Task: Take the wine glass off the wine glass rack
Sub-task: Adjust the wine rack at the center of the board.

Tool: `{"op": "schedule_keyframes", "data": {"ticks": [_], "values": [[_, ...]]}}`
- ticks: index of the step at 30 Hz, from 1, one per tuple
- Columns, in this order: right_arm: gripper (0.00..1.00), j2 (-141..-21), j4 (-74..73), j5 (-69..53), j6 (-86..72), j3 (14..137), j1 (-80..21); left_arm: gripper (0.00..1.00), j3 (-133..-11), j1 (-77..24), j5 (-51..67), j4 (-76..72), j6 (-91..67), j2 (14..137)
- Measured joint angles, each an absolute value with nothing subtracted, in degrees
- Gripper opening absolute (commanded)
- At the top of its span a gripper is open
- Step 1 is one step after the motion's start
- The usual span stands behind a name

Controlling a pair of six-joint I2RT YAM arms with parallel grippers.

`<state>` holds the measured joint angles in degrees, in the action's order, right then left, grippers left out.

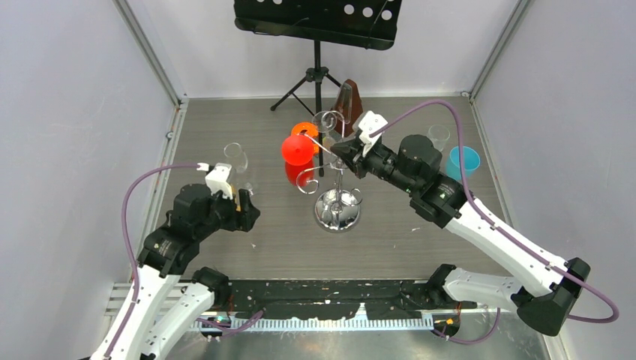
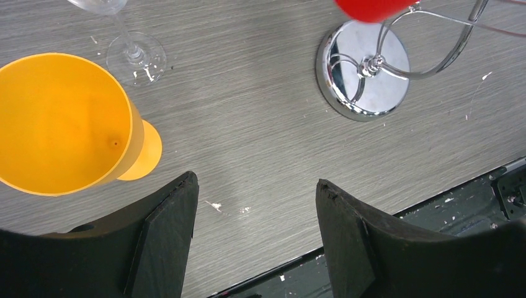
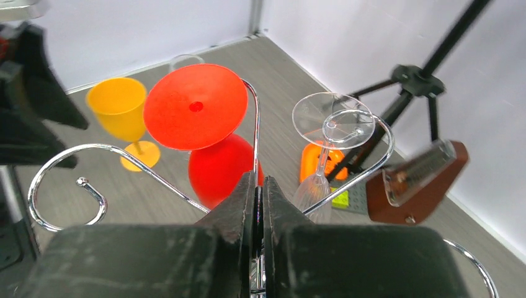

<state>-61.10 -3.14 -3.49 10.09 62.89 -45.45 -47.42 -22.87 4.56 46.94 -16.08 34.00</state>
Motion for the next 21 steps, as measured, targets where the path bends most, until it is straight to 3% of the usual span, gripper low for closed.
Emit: {"op": "schedule_keyframes", "data": {"ticks": [12,21], "values": [[0.06,-62.65,-3.25,-31.18,13.63,64.16,-37.87,0.70,-47.77,-22.87,7.57,47.09,-16.23,32.32],[0.06,-65.28,-3.38,-49.01,15.33,65.98,-32.18,0.71,-54.89,-22.87,9.54,48.84,-16.47,30.55]]}}
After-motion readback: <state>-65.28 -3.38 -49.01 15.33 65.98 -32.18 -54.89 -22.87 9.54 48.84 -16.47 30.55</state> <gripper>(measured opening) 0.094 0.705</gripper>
